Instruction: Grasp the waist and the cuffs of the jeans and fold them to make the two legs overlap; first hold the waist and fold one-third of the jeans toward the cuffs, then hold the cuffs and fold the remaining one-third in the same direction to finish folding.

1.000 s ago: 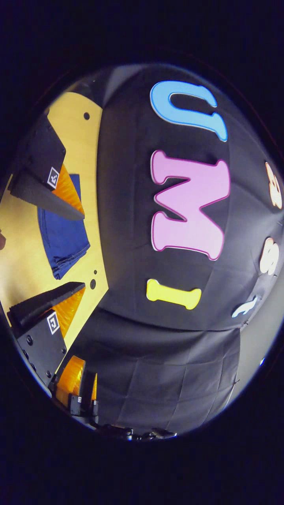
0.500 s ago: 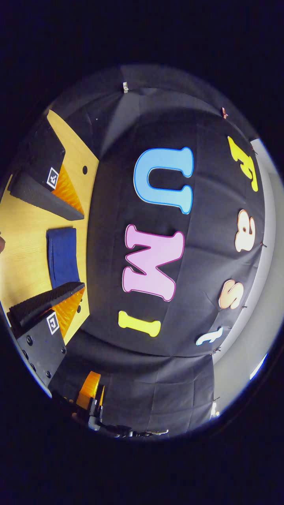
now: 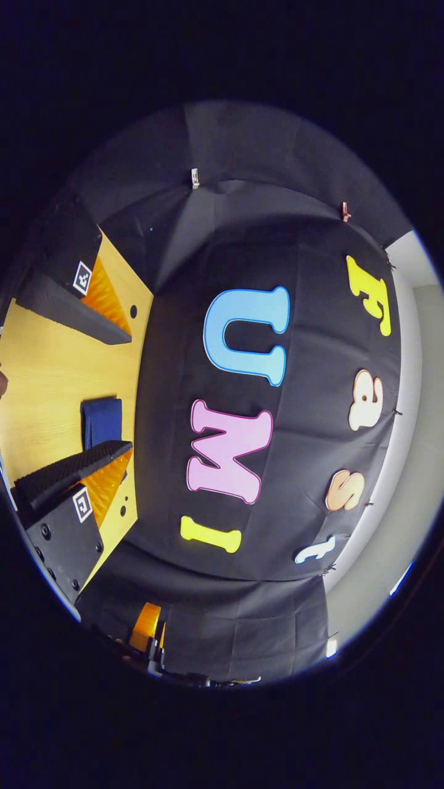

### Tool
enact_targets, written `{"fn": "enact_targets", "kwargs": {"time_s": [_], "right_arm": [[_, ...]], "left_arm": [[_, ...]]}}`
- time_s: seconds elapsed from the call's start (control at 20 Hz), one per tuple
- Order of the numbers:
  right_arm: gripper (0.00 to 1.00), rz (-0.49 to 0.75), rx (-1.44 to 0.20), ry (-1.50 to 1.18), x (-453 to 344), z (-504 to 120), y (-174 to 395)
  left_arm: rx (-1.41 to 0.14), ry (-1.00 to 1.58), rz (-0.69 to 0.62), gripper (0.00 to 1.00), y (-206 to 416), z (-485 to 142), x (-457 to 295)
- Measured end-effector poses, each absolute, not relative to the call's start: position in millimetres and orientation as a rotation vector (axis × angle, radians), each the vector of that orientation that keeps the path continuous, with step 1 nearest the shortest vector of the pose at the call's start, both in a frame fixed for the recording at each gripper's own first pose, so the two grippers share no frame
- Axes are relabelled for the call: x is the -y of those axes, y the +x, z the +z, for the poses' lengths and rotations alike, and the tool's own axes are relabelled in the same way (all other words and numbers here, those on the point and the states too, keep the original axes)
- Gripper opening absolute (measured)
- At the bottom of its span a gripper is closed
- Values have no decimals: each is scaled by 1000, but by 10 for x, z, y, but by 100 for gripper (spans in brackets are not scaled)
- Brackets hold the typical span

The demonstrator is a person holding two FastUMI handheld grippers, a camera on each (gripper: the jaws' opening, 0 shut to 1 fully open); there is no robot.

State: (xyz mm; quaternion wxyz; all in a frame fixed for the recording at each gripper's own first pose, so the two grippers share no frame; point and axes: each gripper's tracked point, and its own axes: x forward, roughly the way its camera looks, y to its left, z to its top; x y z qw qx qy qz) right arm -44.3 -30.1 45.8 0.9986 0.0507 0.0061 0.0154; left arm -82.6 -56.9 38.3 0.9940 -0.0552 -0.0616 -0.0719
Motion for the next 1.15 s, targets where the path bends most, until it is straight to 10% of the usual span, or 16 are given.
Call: {"fn": "enact_targets", "kwargs": {"time_s": [1.15], "right_arm": [[96, 177, -27, 50, -75, 249, -447]], "left_arm": [[118, -114, -102, 97, -837, 311, 297]]}}
